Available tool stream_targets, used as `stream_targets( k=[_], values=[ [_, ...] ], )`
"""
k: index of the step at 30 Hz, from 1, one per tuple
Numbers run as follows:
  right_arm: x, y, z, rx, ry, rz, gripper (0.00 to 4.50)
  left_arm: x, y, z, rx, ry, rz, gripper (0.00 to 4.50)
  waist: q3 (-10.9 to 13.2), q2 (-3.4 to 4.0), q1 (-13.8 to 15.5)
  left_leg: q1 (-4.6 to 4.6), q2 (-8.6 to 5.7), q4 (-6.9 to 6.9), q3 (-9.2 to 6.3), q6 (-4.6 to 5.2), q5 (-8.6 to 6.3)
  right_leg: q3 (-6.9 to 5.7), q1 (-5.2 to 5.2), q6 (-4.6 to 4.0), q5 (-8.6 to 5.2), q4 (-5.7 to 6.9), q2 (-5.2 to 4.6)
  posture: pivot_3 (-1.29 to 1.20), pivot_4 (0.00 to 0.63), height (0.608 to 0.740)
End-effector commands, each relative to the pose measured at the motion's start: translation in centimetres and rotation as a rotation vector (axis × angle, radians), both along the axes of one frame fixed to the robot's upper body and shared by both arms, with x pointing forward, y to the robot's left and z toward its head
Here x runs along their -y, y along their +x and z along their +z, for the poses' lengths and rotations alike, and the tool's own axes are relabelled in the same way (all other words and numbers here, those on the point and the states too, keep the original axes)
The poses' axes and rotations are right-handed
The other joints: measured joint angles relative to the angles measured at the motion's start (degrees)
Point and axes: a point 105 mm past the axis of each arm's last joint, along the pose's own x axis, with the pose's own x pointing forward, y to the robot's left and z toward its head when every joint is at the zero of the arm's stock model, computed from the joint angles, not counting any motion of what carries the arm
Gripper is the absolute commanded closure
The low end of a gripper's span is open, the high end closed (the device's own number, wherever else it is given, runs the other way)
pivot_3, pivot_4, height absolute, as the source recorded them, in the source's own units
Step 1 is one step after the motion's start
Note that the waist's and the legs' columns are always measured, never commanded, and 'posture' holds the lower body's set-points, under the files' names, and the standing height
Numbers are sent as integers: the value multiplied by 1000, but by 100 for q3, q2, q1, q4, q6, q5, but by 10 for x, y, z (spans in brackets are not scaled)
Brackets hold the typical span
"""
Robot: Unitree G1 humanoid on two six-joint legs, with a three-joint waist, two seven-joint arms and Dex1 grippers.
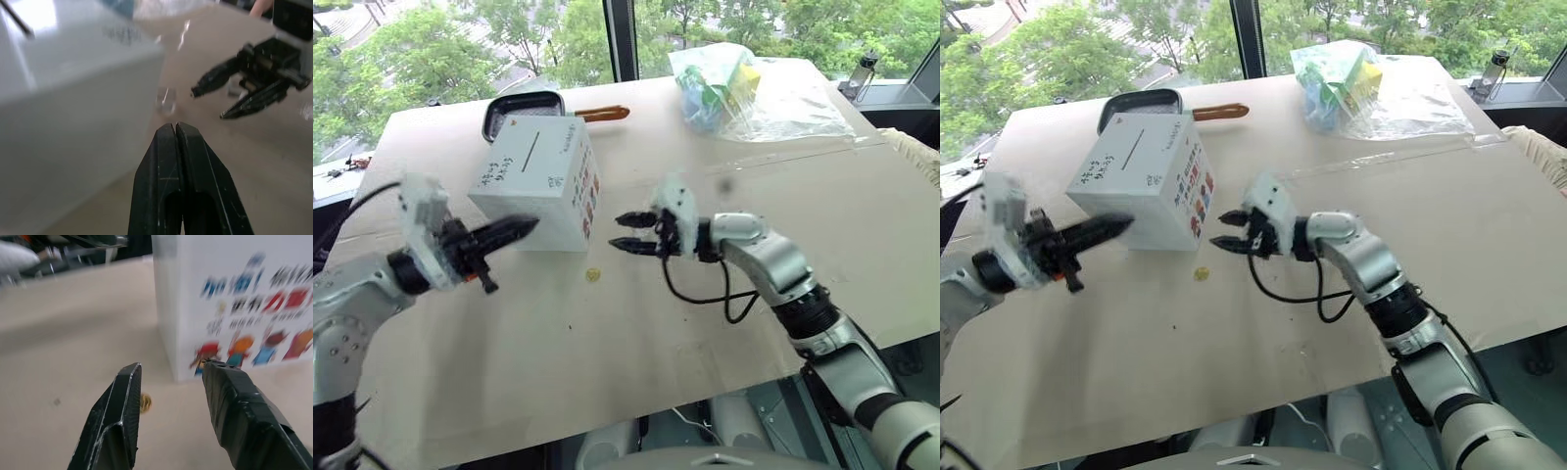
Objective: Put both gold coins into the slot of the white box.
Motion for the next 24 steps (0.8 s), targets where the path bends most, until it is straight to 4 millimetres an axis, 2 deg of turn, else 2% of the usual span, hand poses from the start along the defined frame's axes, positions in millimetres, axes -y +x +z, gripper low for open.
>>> stream_targets(
  k=[1, 6, 17, 24],
  values=[
    [-16, 0, 5, 35, 7, 20, 2371, 3, -4, -9, 13, 124, -27, 4500, -3, -5, 17, -1, 0, 1, -4, 0, 0, -4, 2, 0, 0, -1, -1, 0, 150, 721],
    [-35, -6, -13, 11, -55, 70, 2371, 7, -14, -35, -41, 202, -42, 4500, -4, -7, 8, -2, -2, 2, -6, 0, -1, -5, 3, 0, 0, -5, -3, 0, 150, 721],
    [-55, -6, -36, 51, -163, 85, 2371, 9, -19, -37, -15, 211, -51, 4500, -3, -6, -21, -1, -1, -1, -8, -1, -1, -6, 1, 0, 0, -4, 0, 0, 150, 721],
    [-60, -13, -49, 59, -218, 130, 2371, 8, -22, -37, -16, 214, -46, 4500, -4, -6, -30, 3, 0, -2, -7, -1, -1, -3, 2, 0, 0, -3, 3, 0, 150, 721]
  ],
)
